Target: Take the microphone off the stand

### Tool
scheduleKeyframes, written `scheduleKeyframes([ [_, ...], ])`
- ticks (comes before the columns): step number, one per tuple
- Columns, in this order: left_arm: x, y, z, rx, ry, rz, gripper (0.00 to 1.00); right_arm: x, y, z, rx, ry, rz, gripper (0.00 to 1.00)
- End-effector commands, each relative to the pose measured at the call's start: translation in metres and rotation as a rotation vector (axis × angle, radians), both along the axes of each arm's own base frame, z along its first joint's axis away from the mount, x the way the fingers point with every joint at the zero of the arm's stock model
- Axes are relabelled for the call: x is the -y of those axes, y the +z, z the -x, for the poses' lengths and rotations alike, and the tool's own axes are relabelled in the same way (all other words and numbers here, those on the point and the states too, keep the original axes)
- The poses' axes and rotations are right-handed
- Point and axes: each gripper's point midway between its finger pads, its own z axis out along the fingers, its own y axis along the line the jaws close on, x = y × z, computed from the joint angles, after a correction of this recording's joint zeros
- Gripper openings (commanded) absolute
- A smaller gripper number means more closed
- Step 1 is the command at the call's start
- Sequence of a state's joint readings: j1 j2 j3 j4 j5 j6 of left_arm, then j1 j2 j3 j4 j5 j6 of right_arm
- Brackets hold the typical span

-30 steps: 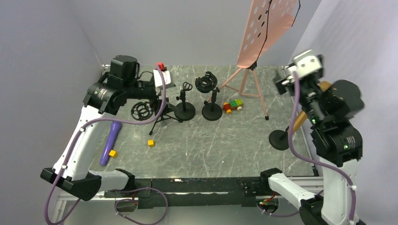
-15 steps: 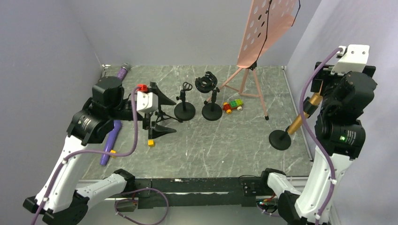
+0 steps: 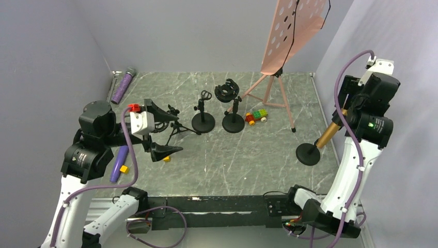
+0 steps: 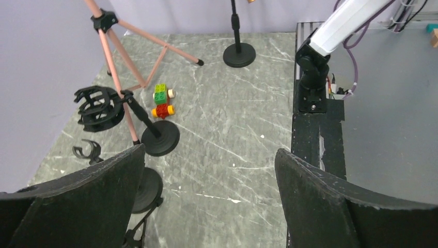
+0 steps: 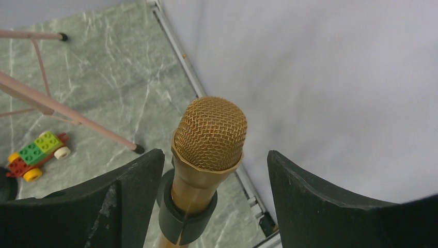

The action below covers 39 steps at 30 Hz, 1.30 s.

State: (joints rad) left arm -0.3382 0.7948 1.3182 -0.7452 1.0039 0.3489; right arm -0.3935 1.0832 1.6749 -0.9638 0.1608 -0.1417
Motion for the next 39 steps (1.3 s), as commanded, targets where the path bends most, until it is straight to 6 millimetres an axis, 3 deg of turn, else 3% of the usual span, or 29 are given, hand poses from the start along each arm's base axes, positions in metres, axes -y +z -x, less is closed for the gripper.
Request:
scheduleKeyframes([
  [1,0.0,0.004,-0.004,-0.016,-0.003,0.034,0.99,-0.001,-0.024,-0.006,-0.02,-0.013,-0.088,0.76],
  [6,-0.001,0.002,-0.005,-0.017,-0.007,0.025,0.99,0.002,-0.046,-0.014,-0.036,-0.018,-0.12,0.68],
  [10,-0.001,-0.001,-0.007,-0.026,-0.003,0.021,0.99,0.0,-0.06,-0.019,-0.044,-0.009,-0.155,0.5],
  [13,0.0,0.001,-0.008,-0.031,-0.01,0.023,0.99,-0.012,-0.054,-0.019,-0.027,0.05,-0.169,0.35],
  [21,0.005,-0.001,-0.007,0.008,-0.071,0.035,0.99,-0.097,-0.029,-0.01,0.036,0.505,-0.249,0.08],
  [27,0.011,-0.011,-0.011,-0.027,-0.073,0.027,0.99,-0.168,-0.008,0.003,0.093,0.903,-0.368,0.06],
  [32,0.017,-0.023,-0.019,-0.04,-0.082,-0.072,0.99,-0.205,0.008,-0.002,0.192,1.126,-0.431,0.02],
  [39,0.014,-0.051,-0.062,-0.066,-0.004,-0.215,0.99,-0.288,0.011,0.012,0.18,1.613,-0.275,0.0],
])
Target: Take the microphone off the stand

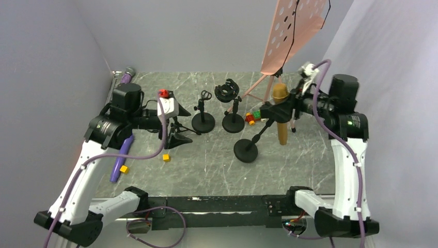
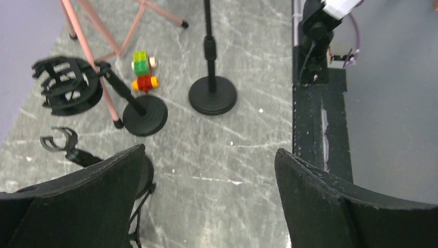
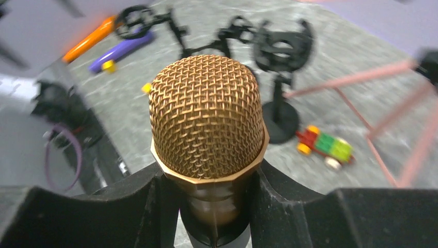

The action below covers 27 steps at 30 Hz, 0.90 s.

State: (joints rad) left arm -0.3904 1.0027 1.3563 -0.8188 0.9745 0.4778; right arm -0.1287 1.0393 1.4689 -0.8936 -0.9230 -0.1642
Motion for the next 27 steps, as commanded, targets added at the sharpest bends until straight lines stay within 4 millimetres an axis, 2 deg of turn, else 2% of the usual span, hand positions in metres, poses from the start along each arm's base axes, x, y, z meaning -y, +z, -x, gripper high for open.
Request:
scheduleKeyframes([
  [1,-0.011,-0.017,-0.025,0.037,0.041,-0.125,0.99,-0.058,0.04,0.016,0.272,0.381,0.005,0.0],
  [4,-0.019,-0.031,-0.034,0.064,0.009,-0.228,0.99,-0.084,0.047,0.025,0.373,0.538,0.022,0.0],
  [6,-0.015,-0.034,-0.035,0.058,-0.018,-0.217,0.98,-0.098,0.046,0.024,0.416,0.591,0.045,0.0],
  [9,0.0,-0.027,-0.029,0.007,-0.044,-0.115,0.96,-0.122,0.037,0.032,0.422,0.678,0.065,0.0],
  [11,0.012,-0.015,-0.03,-0.017,0.019,-0.061,0.98,-0.137,0.024,0.043,0.443,0.752,0.117,0.0],
  [12,0.019,-0.004,-0.025,-0.003,0.009,-0.018,0.99,-0.147,0.017,0.05,0.448,0.789,0.145,0.0],
  [14,0.03,0.005,-0.018,0.034,-0.007,0.05,0.99,-0.163,0.005,0.059,0.46,0.838,0.209,0.0],
  [16,0.039,0.015,-0.022,0.097,0.0,0.119,0.99,-0.178,-0.002,0.062,0.478,0.873,0.247,0.0],
  [17,0.042,0.013,-0.026,0.108,0.013,0.134,0.99,-0.184,-0.004,0.062,0.485,0.881,0.256,0.0],
  [21,0.054,0.004,-0.042,0.043,0.062,0.189,0.99,-0.193,-0.011,0.052,0.471,0.856,0.256,0.0],
  [27,0.066,-0.002,-0.031,-0.047,0.003,0.214,0.99,-0.191,-0.021,0.045,0.476,0.784,0.247,0.0],
])
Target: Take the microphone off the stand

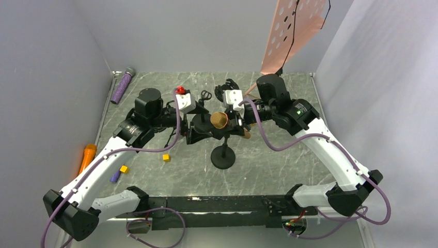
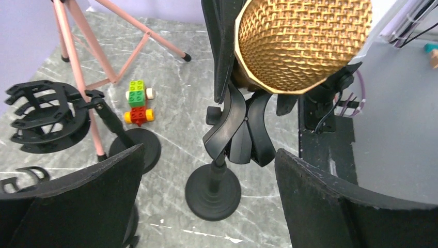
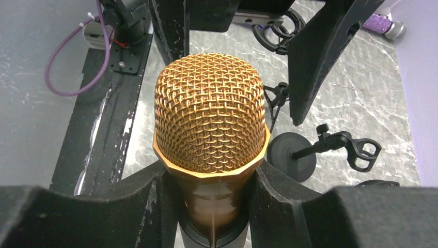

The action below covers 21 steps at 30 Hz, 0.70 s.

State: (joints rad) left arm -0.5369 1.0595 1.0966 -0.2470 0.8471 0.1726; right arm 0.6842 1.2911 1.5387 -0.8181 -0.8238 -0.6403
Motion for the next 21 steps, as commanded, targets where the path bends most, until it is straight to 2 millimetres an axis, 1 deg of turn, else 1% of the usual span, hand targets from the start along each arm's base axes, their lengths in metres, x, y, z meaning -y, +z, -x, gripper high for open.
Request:
scheduleKeyframes([
  [1,0.011,0.025,0.007,-0.003,-0.035,0.09,0.99,-0.002,0.013,-0.017,0.105,-0.063,-0.061,0.0],
  [5,0.015,0.015,0.014,-0.032,-0.076,0.111,0.99,-0.004,0.01,-0.019,0.073,-0.085,-0.07,0.0],
  [10,0.023,0.012,0.017,-0.029,-0.152,0.14,0.99,-0.005,0.011,-0.022,0.046,-0.09,-0.051,0.0],
  [11,0.025,0.012,0.019,-0.023,-0.177,0.14,0.98,-0.005,0.011,-0.023,0.035,-0.091,-0.048,0.0],
  [13,0.028,0.01,0.015,-0.013,-0.19,0.141,0.96,-0.006,0.011,-0.025,0.015,-0.095,-0.048,0.0],
  [16,0.032,0.004,0.005,0.018,-0.172,0.133,0.96,-0.007,0.012,-0.027,-0.001,-0.104,-0.05,0.0],
  [19,0.035,-0.007,0.004,0.022,-0.206,0.112,0.93,-0.007,0.009,-0.032,-0.017,-0.123,-0.042,0.0],
  [21,0.036,-0.009,0.005,0.02,-0.222,0.112,0.9,-0.008,0.01,-0.034,-0.024,-0.129,-0.047,0.0],
])
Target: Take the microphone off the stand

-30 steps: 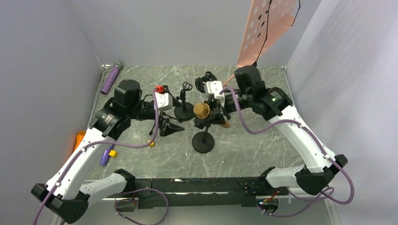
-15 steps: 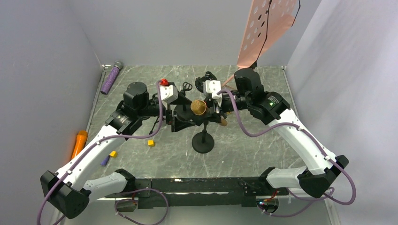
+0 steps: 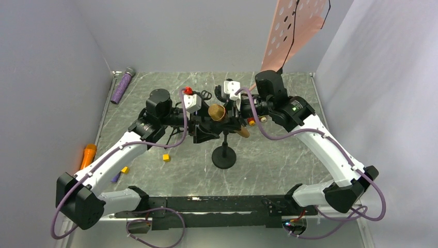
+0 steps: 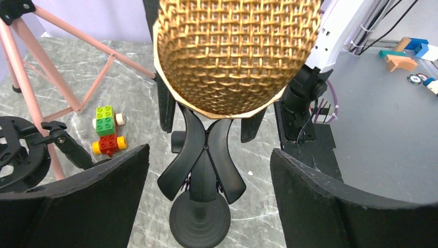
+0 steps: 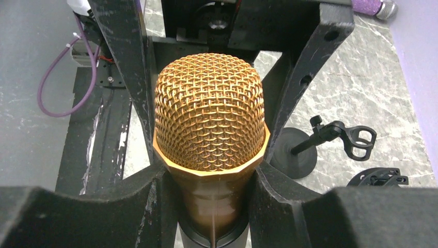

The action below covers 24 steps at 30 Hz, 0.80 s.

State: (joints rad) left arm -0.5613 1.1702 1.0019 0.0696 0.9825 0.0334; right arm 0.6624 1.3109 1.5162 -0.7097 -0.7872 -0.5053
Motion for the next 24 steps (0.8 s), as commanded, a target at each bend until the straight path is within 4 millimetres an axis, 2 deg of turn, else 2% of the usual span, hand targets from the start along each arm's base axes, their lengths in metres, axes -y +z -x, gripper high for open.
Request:
scheduleKeyframes([
  [1,0.005,0.006,0.007,0.073,-0.082,0.032,0.88,-0.002,0.011,-0.013,0.038,-0.032,-0.018,0.0],
  [5,0.007,0.003,0.012,0.063,-0.123,0.036,0.79,-0.001,0.011,-0.014,0.033,-0.044,-0.026,0.0],
  [9,0.008,-0.003,0.012,0.061,-0.15,0.021,0.58,0.0,0.01,-0.013,0.03,-0.046,-0.024,0.0],
  [12,0.008,-0.008,0.011,0.067,-0.153,0.004,0.28,0.0,0.01,-0.012,0.031,-0.046,-0.026,0.0],
  [14,0.007,-0.011,0.01,0.07,-0.148,-0.006,0.02,0.001,0.012,-0.012,0.035,-0.048,-0.031,0.0],
  [21,0.007,-0.014,0.009,0.052,-0.129,-0.002,0.0,0.001,0.019,-0.014,0.043,-0.056,-0.048,0.0],
  [24,0.008,-0.015,0.008,0.046,-0.126,-0.007,0.0,-0.002,0.047,-0.016,0.04,-0.073,-0.108,0.0],
])
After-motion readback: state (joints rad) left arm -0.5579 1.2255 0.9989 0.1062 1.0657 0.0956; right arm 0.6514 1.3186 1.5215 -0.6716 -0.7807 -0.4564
